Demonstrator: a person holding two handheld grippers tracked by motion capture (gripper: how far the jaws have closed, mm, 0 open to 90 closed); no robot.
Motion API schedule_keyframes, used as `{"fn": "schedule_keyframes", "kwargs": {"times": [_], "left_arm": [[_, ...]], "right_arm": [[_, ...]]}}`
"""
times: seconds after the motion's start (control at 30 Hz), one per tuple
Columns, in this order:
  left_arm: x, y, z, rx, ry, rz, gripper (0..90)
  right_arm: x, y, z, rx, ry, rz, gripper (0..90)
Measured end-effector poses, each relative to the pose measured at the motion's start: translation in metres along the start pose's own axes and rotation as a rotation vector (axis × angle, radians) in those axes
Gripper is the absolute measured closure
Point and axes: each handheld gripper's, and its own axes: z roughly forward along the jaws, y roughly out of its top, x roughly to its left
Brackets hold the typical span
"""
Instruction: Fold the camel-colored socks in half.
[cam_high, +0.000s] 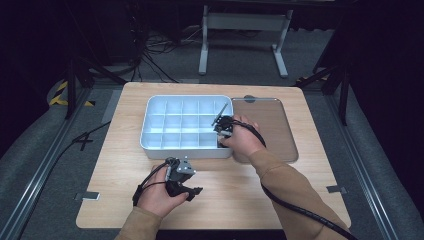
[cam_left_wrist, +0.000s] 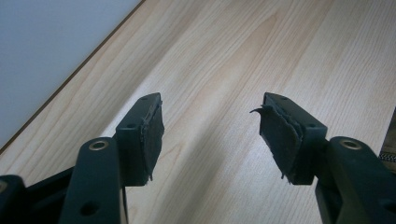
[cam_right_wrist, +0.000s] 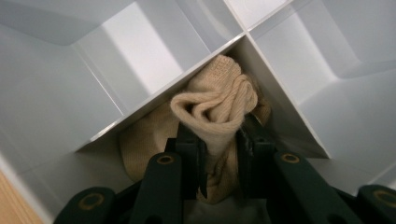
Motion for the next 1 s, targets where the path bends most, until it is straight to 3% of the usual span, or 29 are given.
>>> {"fn": "schedule_keyframes", "kwargs": {"times": [0.07,0.13,0.27,0.6,0.63,0.73,1.0], "left_arm": [[0.000,0.000,-0.001,0.000,0.002,0.000,40.3],[0.001,0.000,-0.001,0.000,0.003,0.005,40.3],[0.000,0.001,-0.001,0.002,0.001,0.008,40.2],[0.001,0.002,0.000,0.002,0.003,0.016,40.1],[0.001,0.002,0.000,0.002,0.003,0.016,40.1],[0.000,0.003,0.001,0.000,-0.003,0.004,40.1],[-0.001,0.004,0.003,0.007,-0.006,0.014,40.1]], "right_arm": [[0.000,0.000,-0.001,-0.006,0.002,0.001,71.9],[0.002,-0.001,-0.005,-0.028,0.017,0.010,59.7],[0.004,-0.004,-0.013,-0.065,0.007,0.015,56.2],[-0.003,-0.020,-0.050,-0.246,0.024,0.050,54.6],[-0.003,-0.020,-0.050,-0.246,0.024,0.050,54.6],[-0.005,-0.029,-0.063,-0.323,0.023,0.057,53.5],[-0.005,-0.045,-0.084,-0.418,0.035,0.071,54.6]]}}
